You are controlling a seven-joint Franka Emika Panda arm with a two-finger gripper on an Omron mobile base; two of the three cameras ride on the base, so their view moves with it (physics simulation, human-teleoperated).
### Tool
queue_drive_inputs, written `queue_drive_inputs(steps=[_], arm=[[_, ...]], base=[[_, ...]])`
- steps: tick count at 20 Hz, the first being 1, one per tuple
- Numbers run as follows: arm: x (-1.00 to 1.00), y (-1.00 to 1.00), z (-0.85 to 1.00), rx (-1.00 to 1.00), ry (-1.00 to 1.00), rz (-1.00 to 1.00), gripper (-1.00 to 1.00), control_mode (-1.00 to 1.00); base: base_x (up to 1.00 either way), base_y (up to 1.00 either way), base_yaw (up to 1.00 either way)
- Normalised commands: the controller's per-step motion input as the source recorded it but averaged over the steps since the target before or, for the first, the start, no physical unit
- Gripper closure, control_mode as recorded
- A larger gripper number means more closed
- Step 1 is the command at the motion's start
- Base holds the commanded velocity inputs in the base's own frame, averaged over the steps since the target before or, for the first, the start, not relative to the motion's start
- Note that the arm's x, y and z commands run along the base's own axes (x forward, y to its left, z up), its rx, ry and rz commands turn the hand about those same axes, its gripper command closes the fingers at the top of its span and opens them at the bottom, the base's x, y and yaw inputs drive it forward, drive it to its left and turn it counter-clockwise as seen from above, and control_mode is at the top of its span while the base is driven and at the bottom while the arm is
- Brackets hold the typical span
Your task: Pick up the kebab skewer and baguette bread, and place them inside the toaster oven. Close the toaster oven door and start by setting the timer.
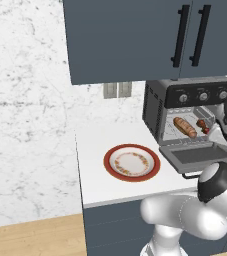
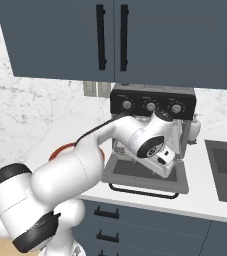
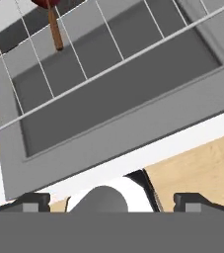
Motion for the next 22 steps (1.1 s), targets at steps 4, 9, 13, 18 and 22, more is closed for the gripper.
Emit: queue_drive_inputs(steps=[4,9,13,18,22], arm=[[0.05,0.11,-0.43,-0.07,0.0,-0.23,-1.0,-1.0],[0.21,0.2,-0.26,-0.1,0.0,-0.13,-1.0,-1.0],[0.22,0.21,-0.19,-0.12,-0.05,-0.07,-1.0,-1.0],[0.24,0.04,-0.11,-0.11,-0.07,-0.05,-1.0,-1.0],[0.17,0.0,-0.18,-0.1,-0.03,-0.05,-1.0,-1.0]], base=[[0.0,0.0,0.0],[0.0,0.0,0.0],[0.0,0.0,0.0],[0.0,0.0,0.0],[0.0,0.0,0.0]])
